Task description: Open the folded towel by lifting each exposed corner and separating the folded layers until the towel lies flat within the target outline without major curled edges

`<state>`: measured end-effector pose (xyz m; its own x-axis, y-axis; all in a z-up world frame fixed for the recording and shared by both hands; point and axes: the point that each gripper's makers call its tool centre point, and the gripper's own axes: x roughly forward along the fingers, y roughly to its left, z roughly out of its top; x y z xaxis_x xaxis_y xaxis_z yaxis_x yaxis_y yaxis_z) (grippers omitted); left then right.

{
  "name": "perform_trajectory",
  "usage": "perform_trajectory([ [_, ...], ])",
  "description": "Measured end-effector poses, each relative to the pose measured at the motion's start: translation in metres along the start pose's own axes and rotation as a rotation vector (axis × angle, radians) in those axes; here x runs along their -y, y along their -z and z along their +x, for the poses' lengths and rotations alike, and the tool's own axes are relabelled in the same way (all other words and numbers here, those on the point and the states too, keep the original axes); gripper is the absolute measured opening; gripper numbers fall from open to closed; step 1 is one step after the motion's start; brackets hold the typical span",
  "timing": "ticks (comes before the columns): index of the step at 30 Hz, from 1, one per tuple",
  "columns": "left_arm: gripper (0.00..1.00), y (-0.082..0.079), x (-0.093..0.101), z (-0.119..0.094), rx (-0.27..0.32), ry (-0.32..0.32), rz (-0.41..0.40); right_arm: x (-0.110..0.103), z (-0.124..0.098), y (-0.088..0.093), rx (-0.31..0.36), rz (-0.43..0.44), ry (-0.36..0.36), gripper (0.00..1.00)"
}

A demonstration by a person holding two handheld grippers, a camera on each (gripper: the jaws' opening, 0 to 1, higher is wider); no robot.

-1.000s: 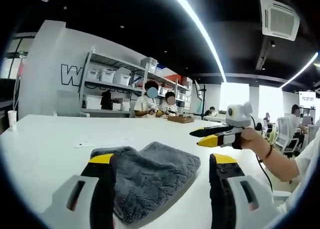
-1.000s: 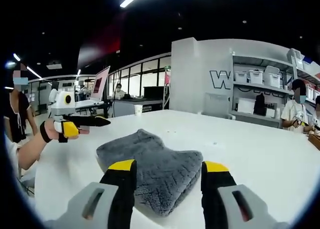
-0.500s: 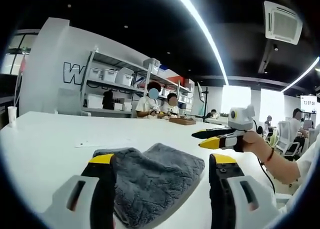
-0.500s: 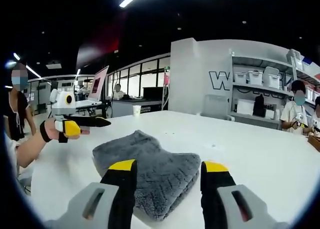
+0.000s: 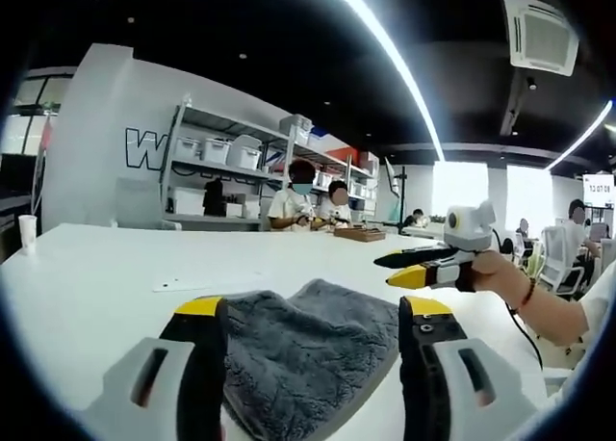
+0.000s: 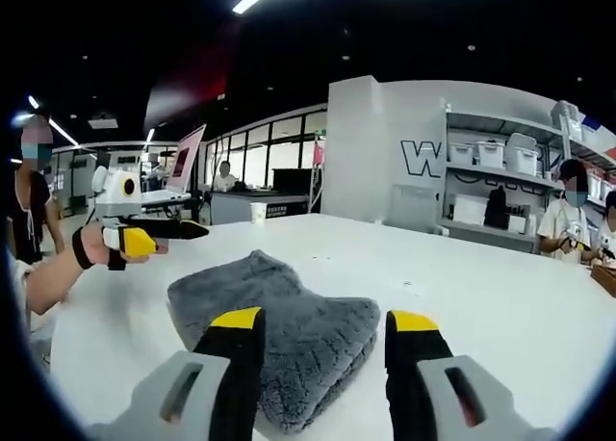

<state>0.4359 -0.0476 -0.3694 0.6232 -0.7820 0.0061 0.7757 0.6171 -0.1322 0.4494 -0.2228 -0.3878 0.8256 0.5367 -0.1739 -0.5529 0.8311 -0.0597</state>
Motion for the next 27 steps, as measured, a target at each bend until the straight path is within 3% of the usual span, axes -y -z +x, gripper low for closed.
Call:
perform_trajectory([
  [27, 0.67, 0.016, -0.027, 0.011, -0.037, -0.044, -0.043, 0.01, 0.018, 0.012, -0.051, 0.01, 0.012, 0.41],
])
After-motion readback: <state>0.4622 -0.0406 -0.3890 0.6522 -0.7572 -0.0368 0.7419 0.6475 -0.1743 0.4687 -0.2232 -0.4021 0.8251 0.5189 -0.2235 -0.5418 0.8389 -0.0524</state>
